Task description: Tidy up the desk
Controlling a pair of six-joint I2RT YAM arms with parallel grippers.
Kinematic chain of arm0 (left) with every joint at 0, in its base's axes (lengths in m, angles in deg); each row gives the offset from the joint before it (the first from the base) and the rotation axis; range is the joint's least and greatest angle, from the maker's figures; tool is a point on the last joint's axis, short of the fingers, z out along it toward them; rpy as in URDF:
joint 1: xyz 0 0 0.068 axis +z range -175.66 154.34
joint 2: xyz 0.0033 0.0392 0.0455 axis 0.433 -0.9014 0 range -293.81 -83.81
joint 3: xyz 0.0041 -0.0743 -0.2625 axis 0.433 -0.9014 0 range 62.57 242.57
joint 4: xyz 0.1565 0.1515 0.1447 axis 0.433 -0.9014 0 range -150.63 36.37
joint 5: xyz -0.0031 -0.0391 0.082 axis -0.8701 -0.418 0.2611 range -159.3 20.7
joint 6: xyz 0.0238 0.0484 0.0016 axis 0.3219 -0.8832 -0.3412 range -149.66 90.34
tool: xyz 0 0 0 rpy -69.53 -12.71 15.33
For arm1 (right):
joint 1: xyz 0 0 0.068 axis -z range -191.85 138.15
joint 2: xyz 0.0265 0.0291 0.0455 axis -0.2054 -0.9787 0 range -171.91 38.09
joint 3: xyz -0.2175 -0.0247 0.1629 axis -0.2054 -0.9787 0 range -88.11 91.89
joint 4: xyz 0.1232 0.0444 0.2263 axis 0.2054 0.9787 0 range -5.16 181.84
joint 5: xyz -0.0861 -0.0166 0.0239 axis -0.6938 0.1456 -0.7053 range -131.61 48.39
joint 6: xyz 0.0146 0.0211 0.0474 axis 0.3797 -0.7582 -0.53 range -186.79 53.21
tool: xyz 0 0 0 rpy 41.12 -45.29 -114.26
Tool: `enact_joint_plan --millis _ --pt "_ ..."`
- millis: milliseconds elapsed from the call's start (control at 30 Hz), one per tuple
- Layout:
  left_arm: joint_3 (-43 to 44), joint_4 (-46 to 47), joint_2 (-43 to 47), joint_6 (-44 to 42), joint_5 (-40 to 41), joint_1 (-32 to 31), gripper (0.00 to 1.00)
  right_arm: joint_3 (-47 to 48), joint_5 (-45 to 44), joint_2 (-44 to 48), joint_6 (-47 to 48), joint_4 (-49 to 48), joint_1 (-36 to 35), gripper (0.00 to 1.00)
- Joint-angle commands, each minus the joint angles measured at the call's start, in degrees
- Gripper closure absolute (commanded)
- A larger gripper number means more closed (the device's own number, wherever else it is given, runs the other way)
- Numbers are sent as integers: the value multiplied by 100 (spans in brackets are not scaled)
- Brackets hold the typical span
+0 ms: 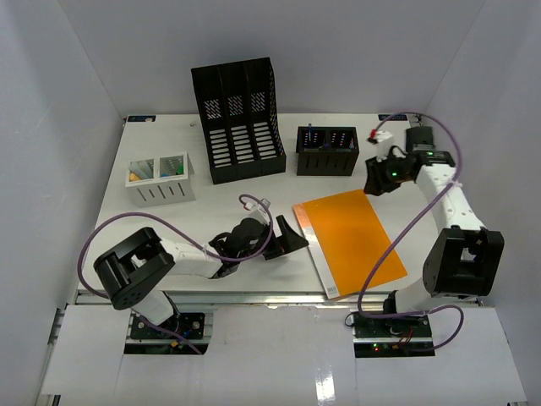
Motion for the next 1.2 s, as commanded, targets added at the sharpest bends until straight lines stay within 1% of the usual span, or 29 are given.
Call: enact_joint_plan --millis 0,67,167,367,633,1167 --pt "407 -94 -245 51 620 -178 2 -18 1109 -462 303 366 1337 50" --pt "536 -120 -417 68 629 -204 2 -144 1403 -759 322 411 1633 47" --pt "634 -250 -517 69 667 -243 2 -218 1654 -1147 244 365 1813 40" --pt "722 -364 -655 51 672 -258 2 -76 1797 -1713 8 229 1848 38" --pt "953 -319 -967 16 483 -258 2 -94 1723 -2185 -20 79 1830 39" --pt "1296 -422 -1367 -102 29 -269 2 -459 1739 -2521 251 131 1685 49"
